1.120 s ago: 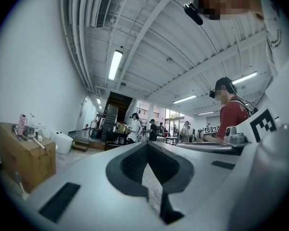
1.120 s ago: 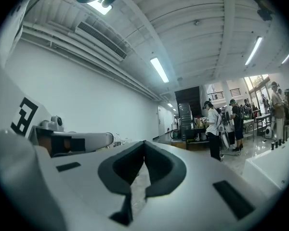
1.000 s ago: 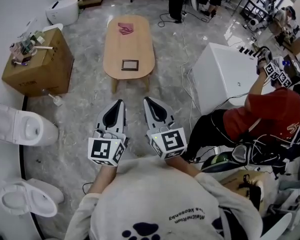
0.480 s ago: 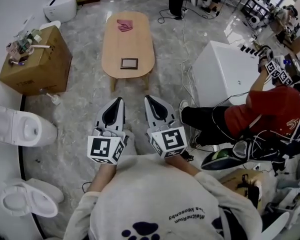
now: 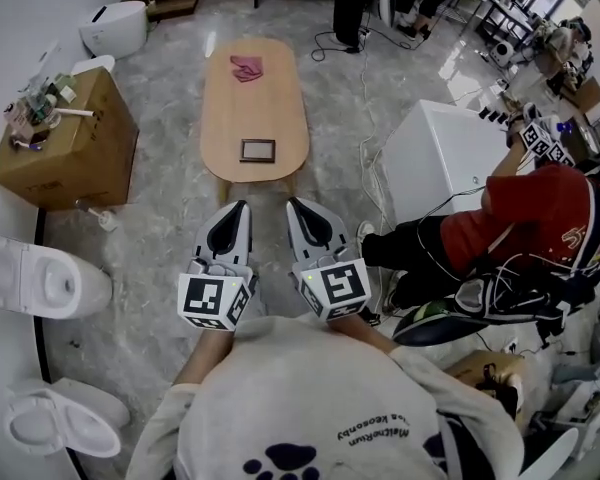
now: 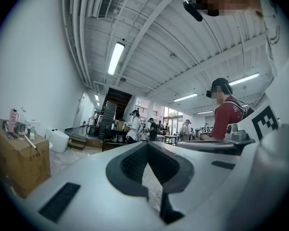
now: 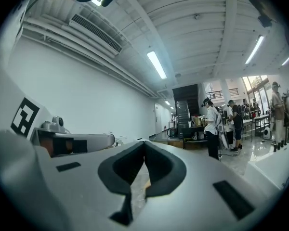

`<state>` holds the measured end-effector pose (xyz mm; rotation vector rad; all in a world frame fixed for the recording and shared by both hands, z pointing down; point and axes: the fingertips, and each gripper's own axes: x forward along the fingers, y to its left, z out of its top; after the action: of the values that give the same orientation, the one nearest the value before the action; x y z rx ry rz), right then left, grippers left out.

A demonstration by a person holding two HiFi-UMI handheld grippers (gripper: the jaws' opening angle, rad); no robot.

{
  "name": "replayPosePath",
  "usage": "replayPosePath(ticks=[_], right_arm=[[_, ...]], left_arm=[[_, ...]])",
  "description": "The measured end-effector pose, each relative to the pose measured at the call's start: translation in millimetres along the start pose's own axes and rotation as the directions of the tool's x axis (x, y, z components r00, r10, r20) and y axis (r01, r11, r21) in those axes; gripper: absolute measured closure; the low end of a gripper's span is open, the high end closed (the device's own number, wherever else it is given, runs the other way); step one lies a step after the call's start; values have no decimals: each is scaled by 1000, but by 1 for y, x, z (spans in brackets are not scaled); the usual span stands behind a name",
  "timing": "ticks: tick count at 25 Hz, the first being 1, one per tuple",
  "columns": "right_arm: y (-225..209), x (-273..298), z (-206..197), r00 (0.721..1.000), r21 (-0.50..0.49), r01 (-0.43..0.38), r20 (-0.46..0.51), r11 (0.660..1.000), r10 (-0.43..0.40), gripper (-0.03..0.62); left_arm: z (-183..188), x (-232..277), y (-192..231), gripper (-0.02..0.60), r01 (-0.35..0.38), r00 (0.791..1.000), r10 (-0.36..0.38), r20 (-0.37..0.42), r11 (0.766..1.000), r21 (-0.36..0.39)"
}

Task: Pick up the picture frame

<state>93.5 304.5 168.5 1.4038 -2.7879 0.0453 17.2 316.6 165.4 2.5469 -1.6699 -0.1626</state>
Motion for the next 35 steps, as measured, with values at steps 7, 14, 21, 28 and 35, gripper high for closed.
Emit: replayPosePath(ticks=[7,14,21,28,35], right_arm=[[-19,71,7,1000,8,25,8,1000,-25,585],[-46,129,4,996,14,89,-8,996,-88,586],[-57,172,-2,992,27,126,-15,992,-125,586],[-53,194,-5,991,22,130,-31,991,-129,586],[-51,195,-8,989,17,146,-40,989,-145,586]], left_arm=[[9,56,53,574,36,999,-36,-14,999,7],[8,112,96,574,96,995,-96,-33,995,-2],[8,151,125,574,152,987,-152,-46,988,7],[4,158,148,574,158,986,-158,-53,987,-9],[-3,156,151,574,175,982,-176,-65,984,-23]])
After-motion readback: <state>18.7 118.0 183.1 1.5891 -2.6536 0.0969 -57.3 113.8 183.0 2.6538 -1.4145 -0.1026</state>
